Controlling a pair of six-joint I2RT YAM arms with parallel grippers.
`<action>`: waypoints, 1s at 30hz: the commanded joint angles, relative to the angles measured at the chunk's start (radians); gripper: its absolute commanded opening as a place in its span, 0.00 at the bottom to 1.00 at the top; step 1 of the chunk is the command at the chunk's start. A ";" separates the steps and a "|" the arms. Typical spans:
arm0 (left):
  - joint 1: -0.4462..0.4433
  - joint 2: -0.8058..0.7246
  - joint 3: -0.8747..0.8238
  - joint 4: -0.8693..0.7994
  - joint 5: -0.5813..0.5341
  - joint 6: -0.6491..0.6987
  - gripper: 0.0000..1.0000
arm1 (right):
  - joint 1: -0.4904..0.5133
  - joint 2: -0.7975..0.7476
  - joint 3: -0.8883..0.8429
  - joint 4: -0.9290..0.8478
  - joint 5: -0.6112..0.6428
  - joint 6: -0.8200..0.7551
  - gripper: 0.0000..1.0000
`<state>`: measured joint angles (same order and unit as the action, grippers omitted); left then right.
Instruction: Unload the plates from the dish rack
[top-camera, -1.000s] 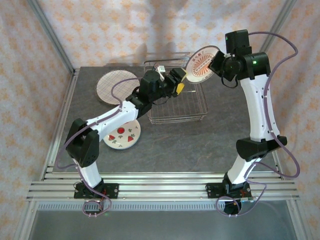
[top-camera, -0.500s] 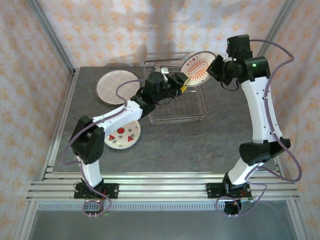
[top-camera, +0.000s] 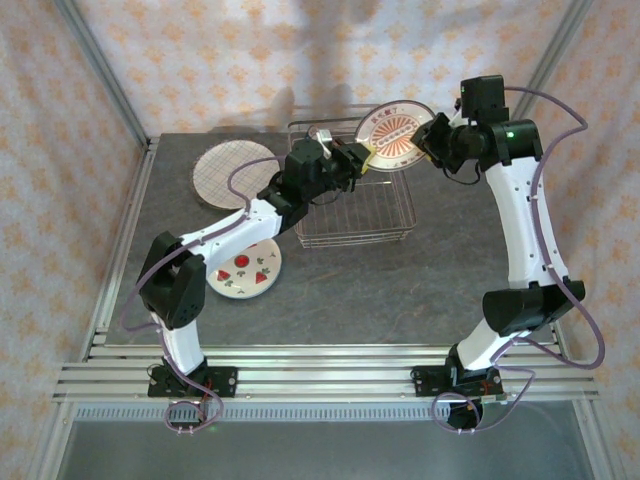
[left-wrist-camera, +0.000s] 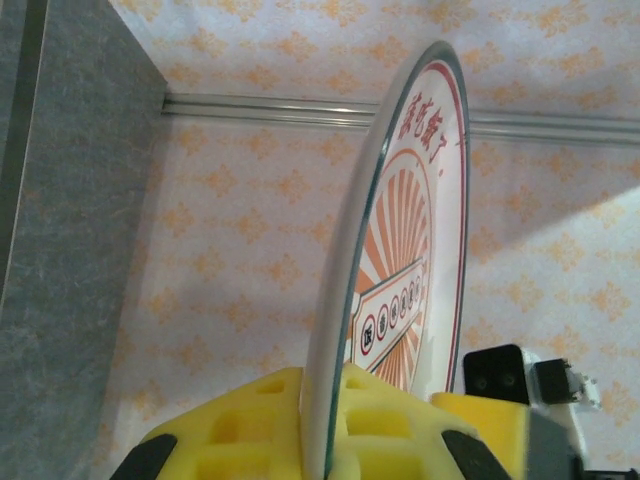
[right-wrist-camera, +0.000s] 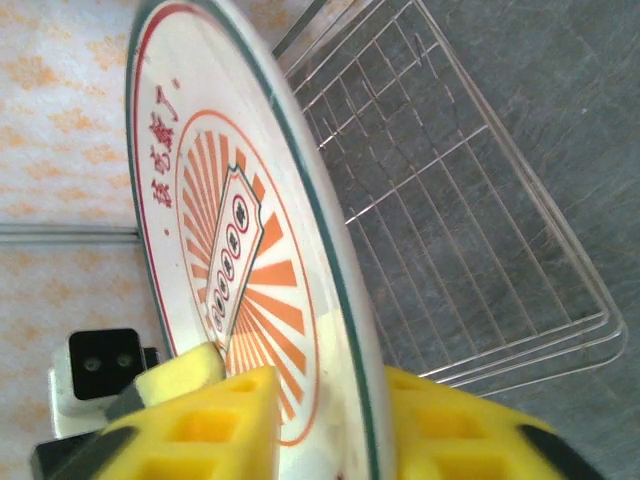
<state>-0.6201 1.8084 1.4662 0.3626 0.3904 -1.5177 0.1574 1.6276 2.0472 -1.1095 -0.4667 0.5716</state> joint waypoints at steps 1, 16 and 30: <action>-0.003 -0.068 0.012 0.024 0.015 0.075 0.00 | 0.007 -0.056 0.003 0.004 -0.009 -0.035 0.49; 0.150 -0.391 -0.179 -0.202 0.031 0.207 0.00 | 0.109 -0.315 -0.175 0.288 0.142 -0.242 0.72; 0.381 -0.918 -0.545 -0.660 -0.066 0.300 0.00 | 0.378 -0.485 -0.486 0.658 -0.166 -0.729 0.82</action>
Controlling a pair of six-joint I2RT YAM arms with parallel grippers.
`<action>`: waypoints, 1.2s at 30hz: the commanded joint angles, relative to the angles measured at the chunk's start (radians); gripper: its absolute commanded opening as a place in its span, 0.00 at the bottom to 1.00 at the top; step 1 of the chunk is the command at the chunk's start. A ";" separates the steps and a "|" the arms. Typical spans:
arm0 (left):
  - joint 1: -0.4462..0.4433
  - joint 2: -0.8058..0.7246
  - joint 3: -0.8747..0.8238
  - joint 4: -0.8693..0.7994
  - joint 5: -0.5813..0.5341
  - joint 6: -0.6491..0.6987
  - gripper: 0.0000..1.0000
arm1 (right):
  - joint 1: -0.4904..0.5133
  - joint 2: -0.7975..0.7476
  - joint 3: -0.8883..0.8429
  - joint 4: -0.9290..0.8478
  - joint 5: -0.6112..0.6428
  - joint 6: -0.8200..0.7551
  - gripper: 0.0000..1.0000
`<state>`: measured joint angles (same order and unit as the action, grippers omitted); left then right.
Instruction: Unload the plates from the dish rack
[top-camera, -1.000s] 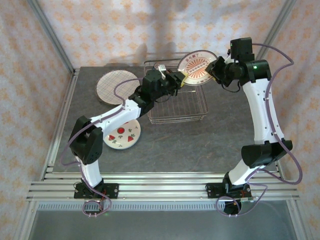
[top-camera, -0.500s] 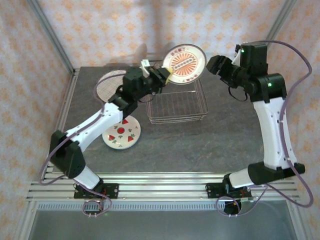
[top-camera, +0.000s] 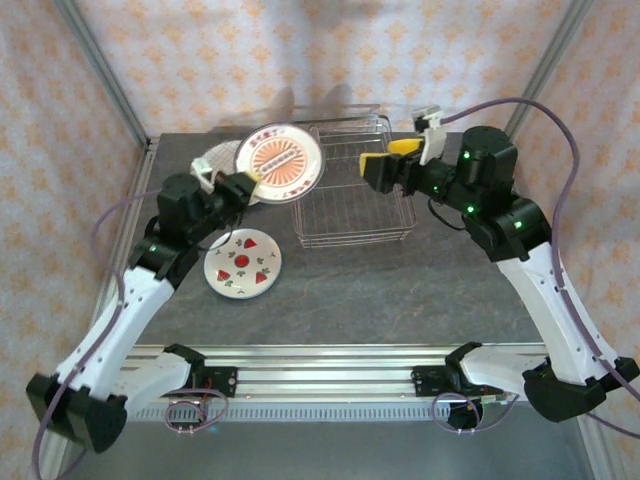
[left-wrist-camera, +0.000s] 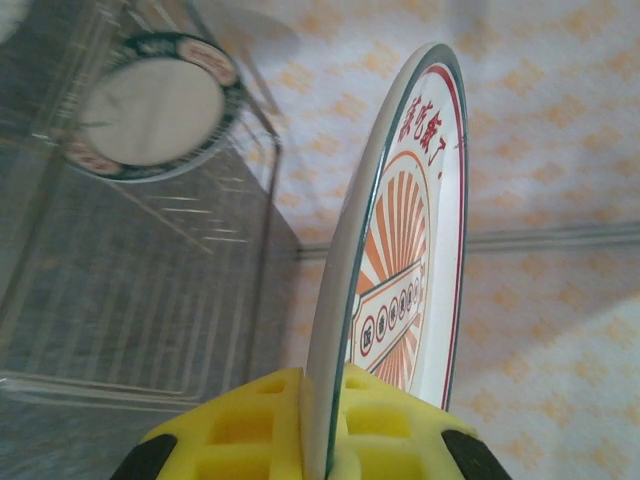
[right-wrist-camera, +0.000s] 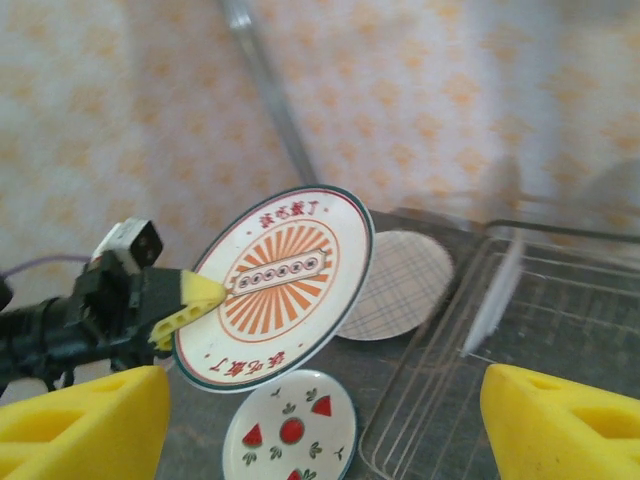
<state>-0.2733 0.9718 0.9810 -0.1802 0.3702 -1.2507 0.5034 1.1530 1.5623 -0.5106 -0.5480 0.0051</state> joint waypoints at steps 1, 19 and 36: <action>0.046 -0.113 -0.088 -0.141 -0.056 0.031 0.00 | 0.044 -0.006 0.002 0.044 -0.096 -0.185 0.82; 0.065 -0.397 -0.530 -0.154 -0.219 -0.001 0.00 | 0.246 0.118 0.051 -0.210 -0.023 -0.425 0.87; 0.078 -0.303 -0.699 0.082 -0.274 -0.016 0.00 | 0.276 0.142 0.050 -0.166 -0.012 -0.393 0.87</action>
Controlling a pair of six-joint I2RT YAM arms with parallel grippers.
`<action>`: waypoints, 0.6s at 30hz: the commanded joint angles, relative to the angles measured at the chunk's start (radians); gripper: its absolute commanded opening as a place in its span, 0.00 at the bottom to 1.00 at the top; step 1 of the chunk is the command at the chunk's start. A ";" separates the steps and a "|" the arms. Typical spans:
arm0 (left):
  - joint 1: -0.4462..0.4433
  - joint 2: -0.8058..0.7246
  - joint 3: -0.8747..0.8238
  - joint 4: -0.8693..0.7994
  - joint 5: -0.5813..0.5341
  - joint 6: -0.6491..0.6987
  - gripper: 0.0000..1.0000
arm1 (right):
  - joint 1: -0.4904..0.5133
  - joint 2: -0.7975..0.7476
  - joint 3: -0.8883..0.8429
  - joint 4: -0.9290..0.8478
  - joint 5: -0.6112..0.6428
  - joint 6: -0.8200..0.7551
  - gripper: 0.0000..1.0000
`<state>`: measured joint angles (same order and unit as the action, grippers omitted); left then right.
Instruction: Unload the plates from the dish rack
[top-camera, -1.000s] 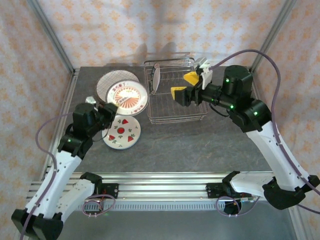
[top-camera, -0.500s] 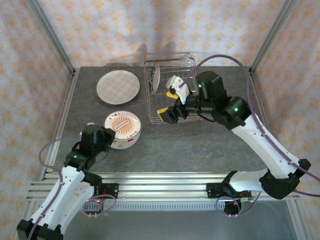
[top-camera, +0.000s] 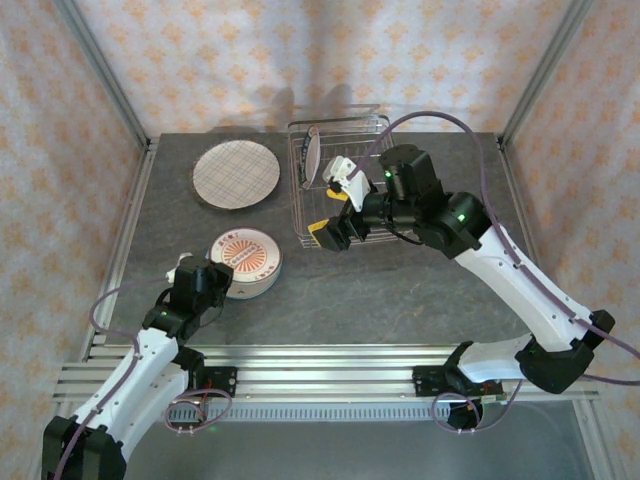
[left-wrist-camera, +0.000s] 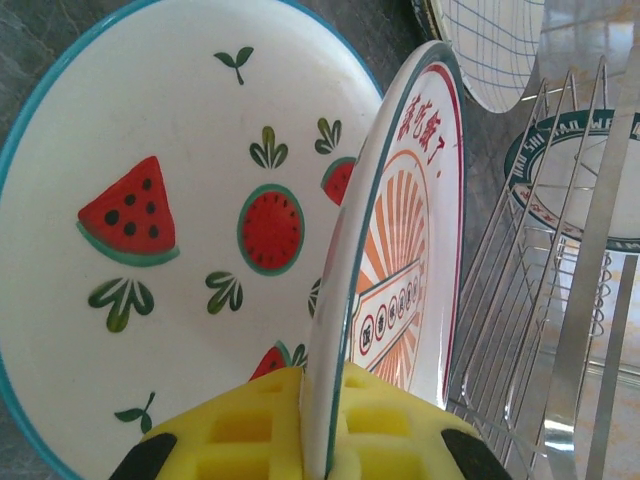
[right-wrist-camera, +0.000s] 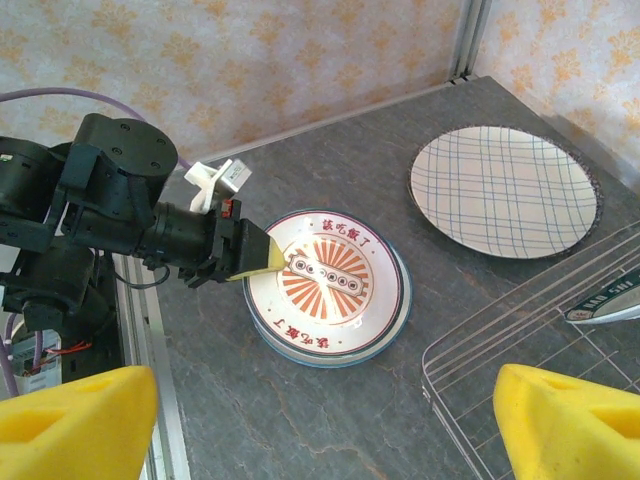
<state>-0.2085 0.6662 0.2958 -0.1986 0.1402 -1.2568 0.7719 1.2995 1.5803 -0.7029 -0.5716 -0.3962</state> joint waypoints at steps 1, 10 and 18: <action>0.018 0.007 -0.018 0.105 -0.042 -0.010 0.00 | 0.007 -0.005 0.032 0.028 0.010 0.011 0.87; 0.038 0.085 -0.032 0.162 -0.034 0.001 0.00 | 0.009 -0.004 0.028 0.044 -0.002 0.034 0.87; 0.054 0.144 -0.035 0.192 -0.020 0.016 0.00 | 0.009 -0.005 0.027 0.044 -0.001 0.038 0.87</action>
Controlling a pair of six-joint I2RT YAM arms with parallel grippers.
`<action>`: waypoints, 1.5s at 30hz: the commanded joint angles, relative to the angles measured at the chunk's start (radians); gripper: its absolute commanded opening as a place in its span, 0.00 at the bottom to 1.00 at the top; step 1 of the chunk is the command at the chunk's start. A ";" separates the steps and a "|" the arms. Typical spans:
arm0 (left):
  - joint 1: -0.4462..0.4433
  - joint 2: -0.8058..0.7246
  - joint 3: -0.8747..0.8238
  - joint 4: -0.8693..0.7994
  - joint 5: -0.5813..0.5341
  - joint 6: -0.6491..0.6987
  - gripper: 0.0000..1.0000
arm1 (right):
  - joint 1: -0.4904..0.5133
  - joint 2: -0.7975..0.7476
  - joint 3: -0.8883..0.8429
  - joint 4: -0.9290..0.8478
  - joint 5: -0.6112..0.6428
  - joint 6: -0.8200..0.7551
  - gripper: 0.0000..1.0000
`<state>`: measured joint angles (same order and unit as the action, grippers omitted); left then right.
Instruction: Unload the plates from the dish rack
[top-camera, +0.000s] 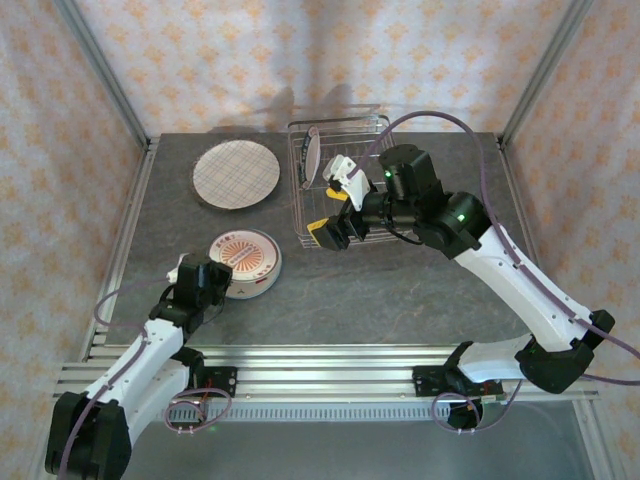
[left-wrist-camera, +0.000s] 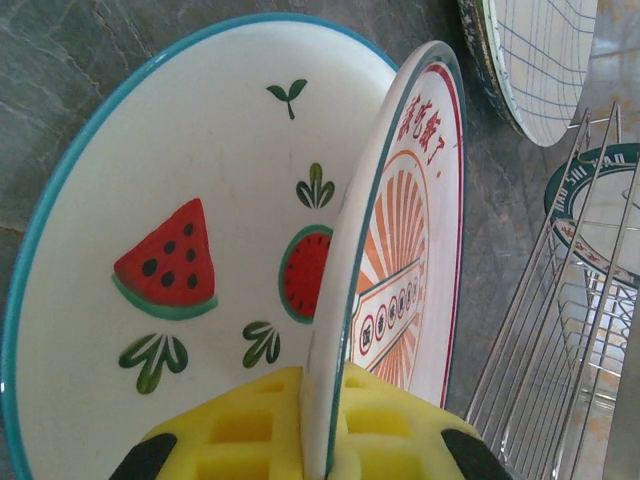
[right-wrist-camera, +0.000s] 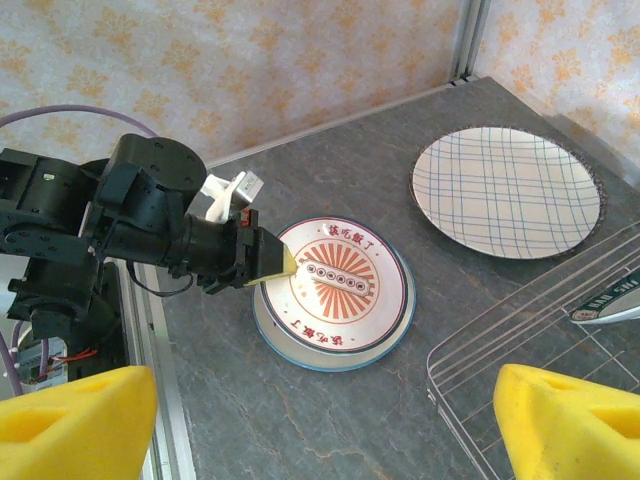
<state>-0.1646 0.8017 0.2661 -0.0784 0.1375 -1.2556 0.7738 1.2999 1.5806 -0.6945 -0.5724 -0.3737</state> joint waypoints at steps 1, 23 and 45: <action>0.011 0.016 -0.005 0.072 -0.015 0.016 0.00 | 0.007 -0.005 0.027 0.036 0.000 0.015 0.87; 0.023 0.091 -0.012 0.051 0.016 0.030 0.10 | 0.007 -0.005 0.023 0.036 -0.004 0.025 0.87; 0.022 0.166 0.059 -0.091 0.018 0.050 0.37 | 0.007 -0.007 0.012 0.051 0.003 0.059 0.87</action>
<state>-0.1493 0.9573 0.2970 -0.1055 0.1703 -1.2282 0.7738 1.2999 1.5806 -0.6876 -0.5724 -0.3321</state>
